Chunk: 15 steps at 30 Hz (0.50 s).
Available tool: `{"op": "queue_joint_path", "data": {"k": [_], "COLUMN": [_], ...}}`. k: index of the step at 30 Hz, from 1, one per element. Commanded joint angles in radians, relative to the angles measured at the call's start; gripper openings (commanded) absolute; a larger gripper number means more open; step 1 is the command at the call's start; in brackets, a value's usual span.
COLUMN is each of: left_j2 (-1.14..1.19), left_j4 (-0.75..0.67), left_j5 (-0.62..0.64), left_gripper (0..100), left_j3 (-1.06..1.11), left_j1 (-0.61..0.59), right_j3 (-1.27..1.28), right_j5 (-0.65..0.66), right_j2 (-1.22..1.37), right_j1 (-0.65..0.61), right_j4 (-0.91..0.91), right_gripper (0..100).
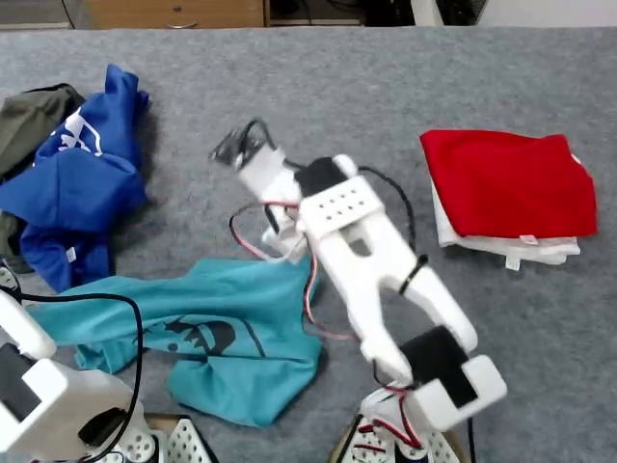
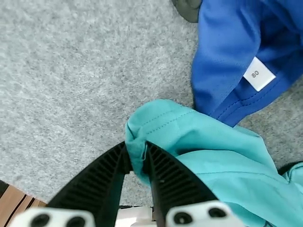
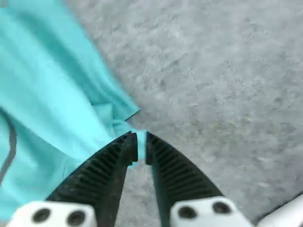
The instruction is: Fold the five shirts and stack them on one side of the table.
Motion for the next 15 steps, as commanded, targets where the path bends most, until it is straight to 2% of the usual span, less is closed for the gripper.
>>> {"op": "queue_joint_path", "data": {"k": [1, 5, 8, 10, 15], "left_j2": [-0.005, -0.005, -0.005, -0.005, -0.005], "left_j4": [-0.008, -0.008, -0.009, -0.009, -0.009], "left_j5": [-0.009, -0.008, -0.006, -0.009, -0.009], "left_gripper": [2, 2, 2, 2, 2], "left_j3": [-0.014, -0.014, -0.014, -0.014, -0.014], "left_j1": [0.011, 0.032, 0.034, 0.029, 0.028], "right_j3": [-0.074, -0.11, -0.176, -0.209, -0.15], "right_j5": [-0.112, -0.135, -0.133, -0.126, -0.048], "right_j2": [0.096, 0.275, 0.366, 0.364, 0.213], "right_j1": [0.012, -0.056, -0.067, -0.067, -0.07], "right_j4": [-0.029, -0.08, -0.011, 0.074, 0.192], "right_gripper": [14.1, 15.3, 9.5, 4.4, 4.8]}}
